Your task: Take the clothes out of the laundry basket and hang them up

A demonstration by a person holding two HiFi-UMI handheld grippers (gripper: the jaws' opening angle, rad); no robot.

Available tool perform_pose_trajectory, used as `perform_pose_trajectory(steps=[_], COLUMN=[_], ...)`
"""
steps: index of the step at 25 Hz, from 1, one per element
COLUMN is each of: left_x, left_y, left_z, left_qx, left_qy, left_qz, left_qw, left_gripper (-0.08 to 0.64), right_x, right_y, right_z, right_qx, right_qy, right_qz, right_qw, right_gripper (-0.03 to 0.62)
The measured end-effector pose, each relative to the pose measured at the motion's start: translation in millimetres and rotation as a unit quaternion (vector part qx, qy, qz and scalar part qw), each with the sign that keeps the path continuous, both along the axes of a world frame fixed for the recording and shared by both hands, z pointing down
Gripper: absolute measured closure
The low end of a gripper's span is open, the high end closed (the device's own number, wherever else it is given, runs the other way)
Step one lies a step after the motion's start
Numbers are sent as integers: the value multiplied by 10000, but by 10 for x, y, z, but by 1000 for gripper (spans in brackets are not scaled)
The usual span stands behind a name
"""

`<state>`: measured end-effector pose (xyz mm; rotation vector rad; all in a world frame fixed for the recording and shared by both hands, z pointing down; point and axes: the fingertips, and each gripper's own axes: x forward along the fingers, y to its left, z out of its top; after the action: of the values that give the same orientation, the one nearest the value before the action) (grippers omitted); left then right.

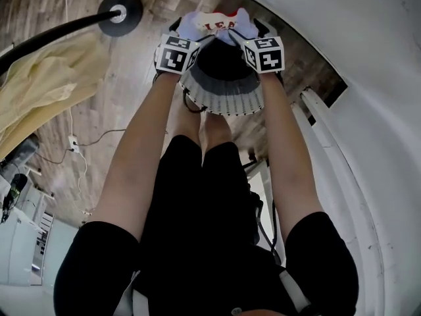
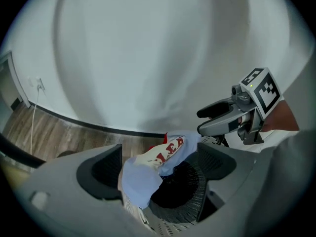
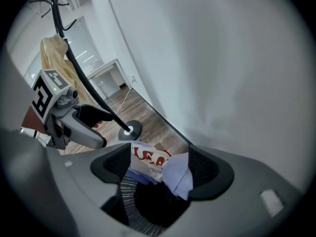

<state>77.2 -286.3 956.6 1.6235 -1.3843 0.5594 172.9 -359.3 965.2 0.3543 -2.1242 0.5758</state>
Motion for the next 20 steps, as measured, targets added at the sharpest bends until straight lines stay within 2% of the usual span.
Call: perform_pose_trajectory(steps=[5, 8, 14, 17, 20], left_x=[-49, -26, -1, 17, -58], left_y=[99, 152, 197, 234, 255], left_z=[399, 596, 837, 947, 979], left_qx=[-505, -757, -1036, -1155, -1216], left_qy=[-22, -43, -39, 7, -117], left_qz=[-509, -674, -1090, -1278, -1470], left_qw=[9974, 9948, 9886, 9851, 9816], left_gripper=[84, 95, 138, 180, 287], right_x=[10, 33, 62, 42, 66], right_y=[-42, -60, -27, 31, -1], right_z=[329, 482, 738, 815, 859], right_qx=[-229, -314, -369, -449, -331], right_qy=[221, 350, 654, 751, 893], right_qz=[448, 676, 780, 746, 754], right_qw=[9985, 9966, 9941, 9934, 9926], right_gripper=[232, 232, 238, 250, 325])
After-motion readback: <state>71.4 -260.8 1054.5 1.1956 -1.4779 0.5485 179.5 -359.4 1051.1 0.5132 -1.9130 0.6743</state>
